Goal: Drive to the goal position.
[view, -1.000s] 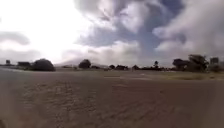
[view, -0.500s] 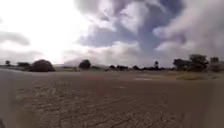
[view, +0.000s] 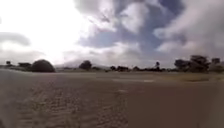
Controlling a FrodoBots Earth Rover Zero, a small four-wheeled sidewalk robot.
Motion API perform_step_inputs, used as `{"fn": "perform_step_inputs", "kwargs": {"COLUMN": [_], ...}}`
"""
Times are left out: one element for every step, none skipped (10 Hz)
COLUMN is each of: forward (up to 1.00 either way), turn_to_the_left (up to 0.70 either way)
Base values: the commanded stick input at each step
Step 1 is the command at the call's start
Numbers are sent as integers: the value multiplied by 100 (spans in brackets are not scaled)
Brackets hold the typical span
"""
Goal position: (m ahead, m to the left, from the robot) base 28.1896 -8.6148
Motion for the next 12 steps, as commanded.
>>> {"fn": "perform_step_inputs", "kwargs": {"forward": [100,100,100,100,100,100,100,100,100,100,100,100], "turn_to_the_left": [-40,-40,-40,-40,0,0,0,0,0,0,0,0]}}
